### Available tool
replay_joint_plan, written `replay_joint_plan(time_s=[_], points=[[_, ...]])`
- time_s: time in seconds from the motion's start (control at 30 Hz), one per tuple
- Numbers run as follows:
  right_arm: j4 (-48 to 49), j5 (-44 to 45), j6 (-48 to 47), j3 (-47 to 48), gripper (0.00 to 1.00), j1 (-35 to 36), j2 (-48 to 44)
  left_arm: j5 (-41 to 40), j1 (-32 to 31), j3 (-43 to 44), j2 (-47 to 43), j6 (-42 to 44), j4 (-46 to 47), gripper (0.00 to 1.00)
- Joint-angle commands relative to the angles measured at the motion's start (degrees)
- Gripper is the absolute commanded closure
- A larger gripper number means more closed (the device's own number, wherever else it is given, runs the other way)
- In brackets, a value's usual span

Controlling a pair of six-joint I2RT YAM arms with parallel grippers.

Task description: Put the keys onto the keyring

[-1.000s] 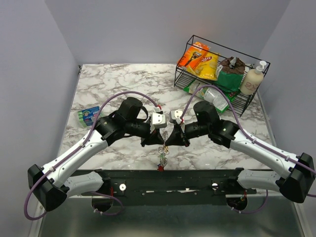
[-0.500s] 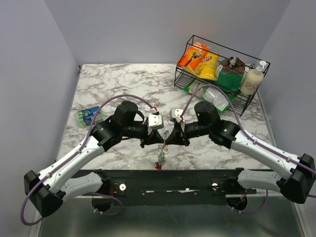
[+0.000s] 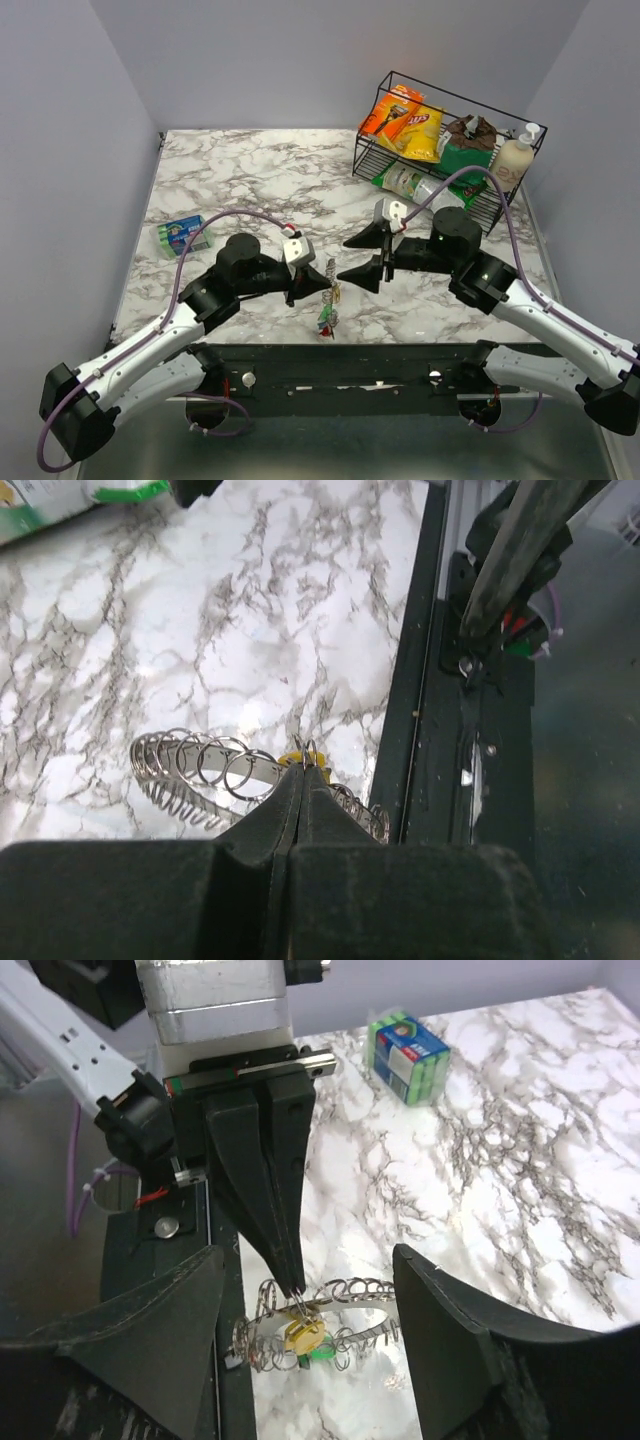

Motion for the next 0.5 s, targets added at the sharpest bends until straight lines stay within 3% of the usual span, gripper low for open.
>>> replay_joint_plan(time_s=[0.0,0.23,0.47], points=[[3.07,4.45,2.4,-1.43,0.24,-1.03,-1.53,-3.09,-0.19,-5.27,-4.43,-5.71,18.45,1.0],[3.51,1.47,3.46,-3.18,0.22,-3.93,-2.68,-7.4,-0.19,-11.96,-10.67,-6.25,30.59,1.0],[9.03,-7.49,4.08,-5.56,0.22,-7.63,-3.47,-3.64,-0.19,-17.5,-14.01,-6.6,45.42,1.0]])
